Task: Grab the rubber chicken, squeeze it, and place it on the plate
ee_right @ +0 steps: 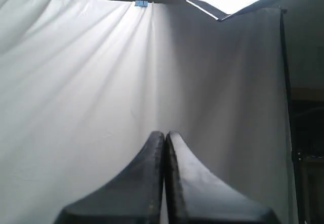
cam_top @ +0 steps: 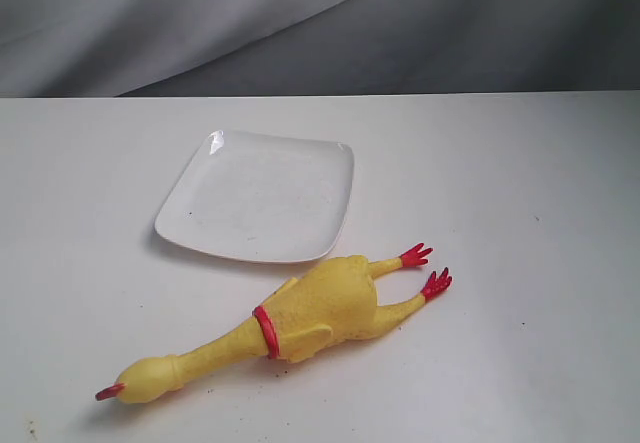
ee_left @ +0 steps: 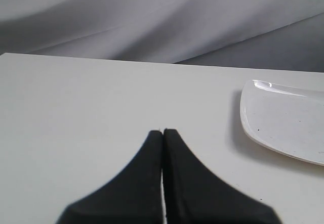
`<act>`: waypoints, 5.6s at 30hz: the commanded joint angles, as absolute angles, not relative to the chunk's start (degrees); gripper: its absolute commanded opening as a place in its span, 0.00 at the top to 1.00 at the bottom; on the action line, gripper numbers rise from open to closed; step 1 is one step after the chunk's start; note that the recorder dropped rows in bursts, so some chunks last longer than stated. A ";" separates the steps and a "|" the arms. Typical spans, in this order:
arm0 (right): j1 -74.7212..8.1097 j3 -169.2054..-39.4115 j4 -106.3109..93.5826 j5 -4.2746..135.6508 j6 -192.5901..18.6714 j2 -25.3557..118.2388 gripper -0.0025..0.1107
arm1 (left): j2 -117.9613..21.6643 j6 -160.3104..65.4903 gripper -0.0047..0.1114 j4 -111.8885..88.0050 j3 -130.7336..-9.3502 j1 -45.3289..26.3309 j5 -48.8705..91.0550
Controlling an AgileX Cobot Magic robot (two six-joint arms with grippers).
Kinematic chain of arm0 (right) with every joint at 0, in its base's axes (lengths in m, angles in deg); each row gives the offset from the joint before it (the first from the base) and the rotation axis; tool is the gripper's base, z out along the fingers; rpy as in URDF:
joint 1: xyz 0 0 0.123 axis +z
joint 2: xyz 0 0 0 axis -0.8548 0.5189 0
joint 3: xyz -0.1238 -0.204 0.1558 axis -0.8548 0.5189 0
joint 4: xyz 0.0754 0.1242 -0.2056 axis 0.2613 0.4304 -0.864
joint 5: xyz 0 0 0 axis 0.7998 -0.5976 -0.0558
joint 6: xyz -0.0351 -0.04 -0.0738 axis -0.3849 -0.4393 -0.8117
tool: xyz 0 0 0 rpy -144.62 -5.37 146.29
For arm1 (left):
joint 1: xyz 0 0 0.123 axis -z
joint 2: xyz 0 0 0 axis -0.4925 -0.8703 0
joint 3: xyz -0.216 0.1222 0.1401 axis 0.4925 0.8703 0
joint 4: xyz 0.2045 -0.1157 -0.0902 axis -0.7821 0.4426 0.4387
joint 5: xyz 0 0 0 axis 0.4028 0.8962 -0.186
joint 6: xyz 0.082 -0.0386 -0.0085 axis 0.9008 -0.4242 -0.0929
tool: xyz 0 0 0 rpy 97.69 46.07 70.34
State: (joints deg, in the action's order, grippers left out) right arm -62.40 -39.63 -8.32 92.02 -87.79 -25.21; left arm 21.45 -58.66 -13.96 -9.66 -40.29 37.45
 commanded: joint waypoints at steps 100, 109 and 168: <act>-27.29 -96.21 12.56 19.69 -139.73 41.75 0.98 | 21.66 -58.63 0.95 -13.77 -9.35 -40.32 37.45; -27.29 -96.21 19.59 17.99 -139.73 38.44 0.98 | 21.66 -58.46 0.95 -14.15 -9.35 -40.32 37.45; -27.29 -96.21 24.23 17.90 -139.95 38.44 0.98 | -21.96 -122.77 0.40 -111.89 -46.28 -28.69 -32.07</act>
